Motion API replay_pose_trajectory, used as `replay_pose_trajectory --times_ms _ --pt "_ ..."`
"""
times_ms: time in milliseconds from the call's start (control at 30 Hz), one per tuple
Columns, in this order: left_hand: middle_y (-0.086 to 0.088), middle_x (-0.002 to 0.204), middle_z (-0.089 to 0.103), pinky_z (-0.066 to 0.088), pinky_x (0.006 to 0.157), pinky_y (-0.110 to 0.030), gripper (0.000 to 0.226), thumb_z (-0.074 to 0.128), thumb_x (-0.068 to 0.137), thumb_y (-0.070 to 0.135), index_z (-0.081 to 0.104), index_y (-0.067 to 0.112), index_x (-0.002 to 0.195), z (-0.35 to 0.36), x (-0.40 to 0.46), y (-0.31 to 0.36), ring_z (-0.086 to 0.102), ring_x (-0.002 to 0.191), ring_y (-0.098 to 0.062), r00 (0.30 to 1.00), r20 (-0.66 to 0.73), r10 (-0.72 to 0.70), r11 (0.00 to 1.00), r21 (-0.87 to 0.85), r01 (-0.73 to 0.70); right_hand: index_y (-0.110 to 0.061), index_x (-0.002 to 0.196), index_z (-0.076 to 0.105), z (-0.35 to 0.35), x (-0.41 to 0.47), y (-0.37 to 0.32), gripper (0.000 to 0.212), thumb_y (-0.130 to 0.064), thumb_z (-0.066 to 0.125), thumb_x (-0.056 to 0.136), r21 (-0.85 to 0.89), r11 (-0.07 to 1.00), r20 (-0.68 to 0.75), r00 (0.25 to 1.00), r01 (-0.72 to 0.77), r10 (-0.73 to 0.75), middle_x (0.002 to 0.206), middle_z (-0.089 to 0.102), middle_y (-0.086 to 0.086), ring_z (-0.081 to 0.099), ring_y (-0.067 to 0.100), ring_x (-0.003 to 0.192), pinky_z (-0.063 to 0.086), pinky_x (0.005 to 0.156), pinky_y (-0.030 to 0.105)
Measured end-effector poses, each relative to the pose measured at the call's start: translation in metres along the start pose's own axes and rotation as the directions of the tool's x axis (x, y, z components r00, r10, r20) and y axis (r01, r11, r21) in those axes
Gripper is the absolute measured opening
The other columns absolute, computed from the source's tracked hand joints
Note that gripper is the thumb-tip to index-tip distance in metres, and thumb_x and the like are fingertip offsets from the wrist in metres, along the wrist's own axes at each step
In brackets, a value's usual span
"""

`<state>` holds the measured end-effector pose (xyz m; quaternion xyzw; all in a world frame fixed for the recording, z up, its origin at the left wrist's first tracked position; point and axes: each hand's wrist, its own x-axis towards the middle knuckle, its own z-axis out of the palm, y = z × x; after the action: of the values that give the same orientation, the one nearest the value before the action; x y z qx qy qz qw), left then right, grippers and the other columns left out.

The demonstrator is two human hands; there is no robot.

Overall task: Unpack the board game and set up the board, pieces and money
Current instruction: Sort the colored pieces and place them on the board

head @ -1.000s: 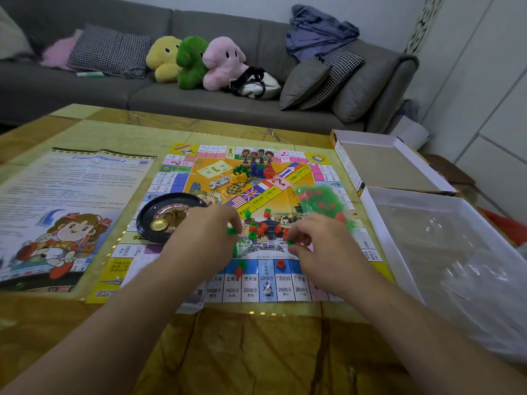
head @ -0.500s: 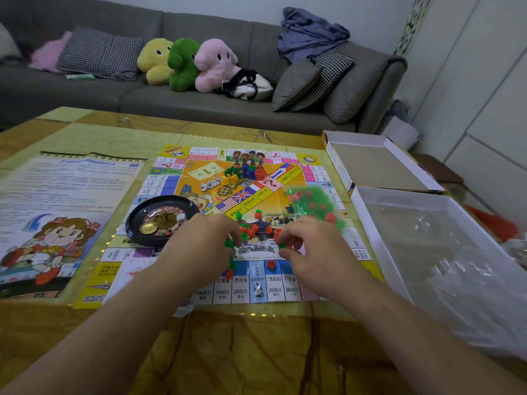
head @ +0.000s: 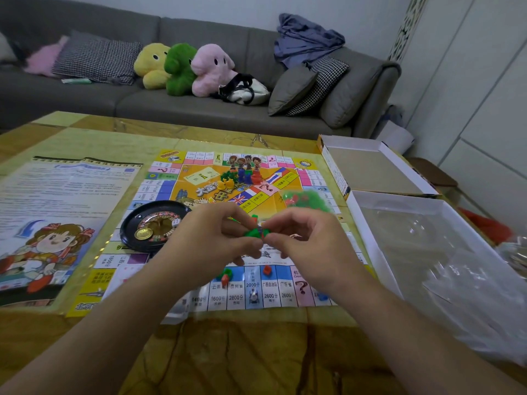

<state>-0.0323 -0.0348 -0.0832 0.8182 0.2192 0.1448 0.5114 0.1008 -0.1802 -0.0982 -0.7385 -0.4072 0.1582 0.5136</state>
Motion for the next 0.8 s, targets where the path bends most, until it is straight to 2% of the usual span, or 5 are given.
replay_pose_trajectory --times_ms 133,433,567,700,800 --pt "-0.001 0.081 0.081 0.062 0.067 -0.031 0.029 0.085 0.080 0.007 0.065 0.012 0.100 0.002 -0.006 0.010 0.079 0.073 -0.018 1.000 -0.022 0.015 0.996 -0.090 -0.017 -0.014 0.096 0.081 -0.004 -0.001 -0.004 0.017 0.000 0.081 0.086 0.144 0.990 -0.010 1.000 -0.001 0.002 0.085 0.079 0.002 0.072 0.013 0.074 0.058 0.066 0.027" --pt "0.010 0.093 0.081 0.064 0.084 -0.033 0.035 0.082 0.086 0.007 0.073 0.023 0.115 0.013 -0.013 0.014 0.076 0.086 0.000 0.990 -0.107 0.090 0.984 0.163 -0.072 -0.014 0.083 0.083 -0.007 -0.004 -0.010 0.021 0.006 0.087 0.076 0.088 0.996 -0.017 1.000 -0.022 0.024 0.079 0.078 -0.001 0.071 0.008 0.069 0.058 0.063 0.025" --pt "0.012 0.095 0.081 0.063 0.087 -0.034 0.037 0.081 0.086 0.003 0.075 0.026 0.114 0.013 -0.012 0.011 0.075 0.089 0.000 0.991 -0.092 0.094 0.986 0.150 -0.079 -0.013 0.081 0.082 -0.005 -0.004 -0.008 0.022 0.007 0.088 0.074 0.068 0.998 -0.017 1.000 -0.017 0.018 0.080 0.078 0.000 0.072 0.011 0.074 0.057 0.064 0.022" --pt "0.008 0.102 0.080 0.063 0.089 -0.031 0.045 0.077 0.087 -0.005 0.071 0.022 0.122 0.007 -0.008 0.010 0.076 0.095 -0.004 0.996 0.018 0.082 0.997 -0.004 -0.082 -0.016 0.082 0.078 -0.004 -0.005 -0.011 0.020 0.000 0.089 0.077 -0.007 0.999 -0.032 0.999 0.040 -0.041 0.080 0.076 -0.006 0.073 0.011 0.081 0.059 0.067 0.023" --pt "0.000 0.111 0.079 0.060 0.095 -0.033 0.039 0.074 0.091 0.001 0.067 0.013 0.127 0.007 -0.006 0.009 0.076 0.103 -0.013 0.997 0.059 -0.052 0.956 -0.285 0.067 -0.022 0.084 0.078 -0.002 -0.004 -0.009 0.021 -0.005 0.089 0.079 -0.034 0.997 -0.093 0.993 0.067 -0.070 0.080 0.075 -0.010 0.072 0.011 0.081 0.063 0.070 0.033"
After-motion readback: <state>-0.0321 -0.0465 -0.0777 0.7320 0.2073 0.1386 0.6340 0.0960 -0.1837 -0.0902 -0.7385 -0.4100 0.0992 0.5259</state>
